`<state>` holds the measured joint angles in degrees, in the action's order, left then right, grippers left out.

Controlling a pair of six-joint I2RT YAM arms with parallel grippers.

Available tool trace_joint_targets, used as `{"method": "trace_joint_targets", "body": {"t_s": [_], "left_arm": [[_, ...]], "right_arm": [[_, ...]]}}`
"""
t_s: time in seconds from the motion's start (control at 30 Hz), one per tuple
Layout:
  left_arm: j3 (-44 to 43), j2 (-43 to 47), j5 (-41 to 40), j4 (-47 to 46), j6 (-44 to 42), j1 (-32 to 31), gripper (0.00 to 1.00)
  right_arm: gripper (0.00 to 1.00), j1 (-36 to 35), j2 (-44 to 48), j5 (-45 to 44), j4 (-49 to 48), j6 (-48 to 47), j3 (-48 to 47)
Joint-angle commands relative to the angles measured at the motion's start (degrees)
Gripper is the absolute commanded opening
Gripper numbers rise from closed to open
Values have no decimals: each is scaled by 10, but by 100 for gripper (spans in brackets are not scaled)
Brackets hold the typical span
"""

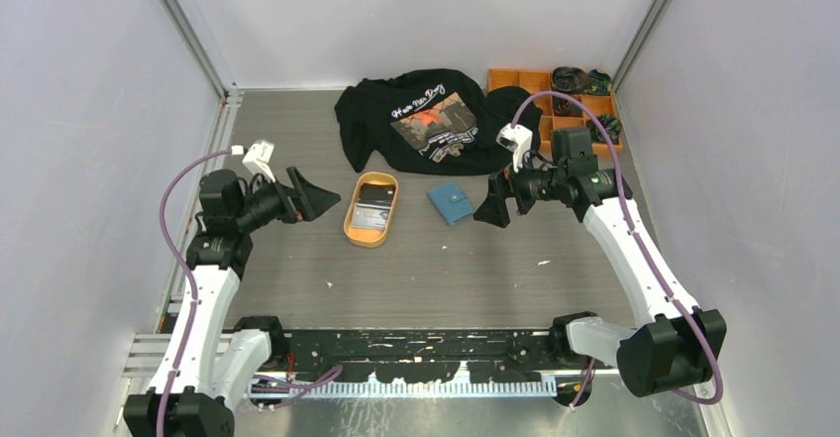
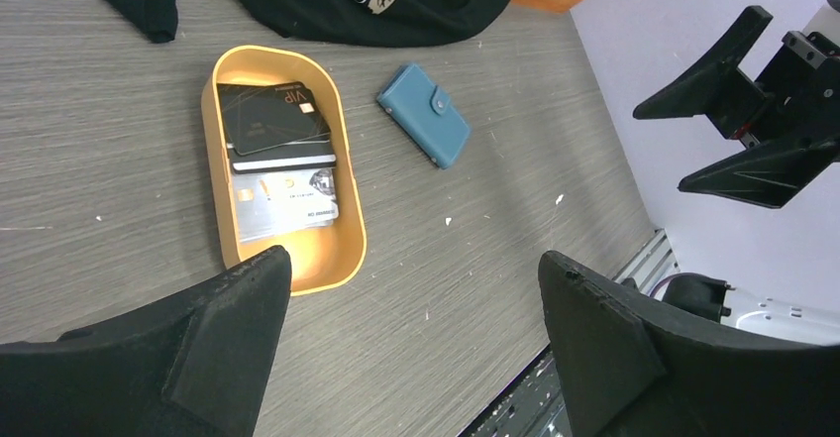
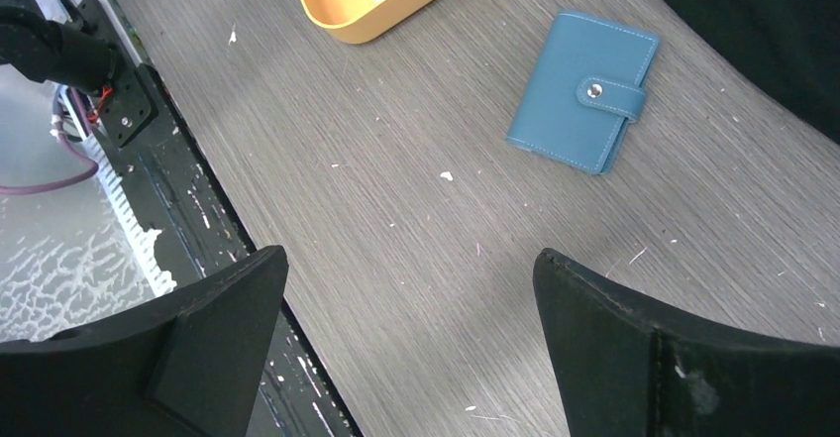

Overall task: Put the credit cards into the card holder
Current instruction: Open the card holder at the center of the board.

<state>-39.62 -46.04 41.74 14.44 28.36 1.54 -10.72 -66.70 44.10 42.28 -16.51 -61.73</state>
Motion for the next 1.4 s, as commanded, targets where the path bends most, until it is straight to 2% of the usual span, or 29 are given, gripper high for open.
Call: {"method": "trace_joint_targets", "body": {"t_s": [0.0, 0.13, 0.23, 0.33, 0.47, 0.57, 0.7, 0.83, 1.07, 1.2, 1.37], "left_arm": [[-6, -17, 24, -48, 22, 2, 93], [-11, -29, 4, -32, 23, 1, 88], [-16, -27, -18, -14, 18, -8, 84], [-30, -22, -77, 24, -5, -55, 81], [-35, -18, -185, 52, 15, -154, 76], [15, -13, -284, -30, 77, -263, 75], [51, -50, -378, -135, 122, -373, 75], [84, -96, -387, -233, 182, -390, 72], [105, -131, -428, -281, 222, -393, 69], [108, -152, -434, -291, 245, -397, 68], [112, -175, -454, -314, 261, -416, 67]], "right_arm": [[100, -18, 2, 9, -27, 22, -11], [97, -40, -41, -14, -72, 83, 7], [92, -54, -93, -72, -120, 145, 14], [85, -61, -141, -123, -151, 195, 12], [84, -62, -199, -193, -163, 239, -6], [83, -62, -249, -244, -159, 251, -30], [71, -55, -344, -237, -121, 255, -80], [62, -53, -408, -217, -101, 256, -118], [58, -53, -469, -200, -94, 262, -138], [46, -48, -487, -164, -90, 266, -136], [26, -46, -484, -147, -82, 262, -130]]}}
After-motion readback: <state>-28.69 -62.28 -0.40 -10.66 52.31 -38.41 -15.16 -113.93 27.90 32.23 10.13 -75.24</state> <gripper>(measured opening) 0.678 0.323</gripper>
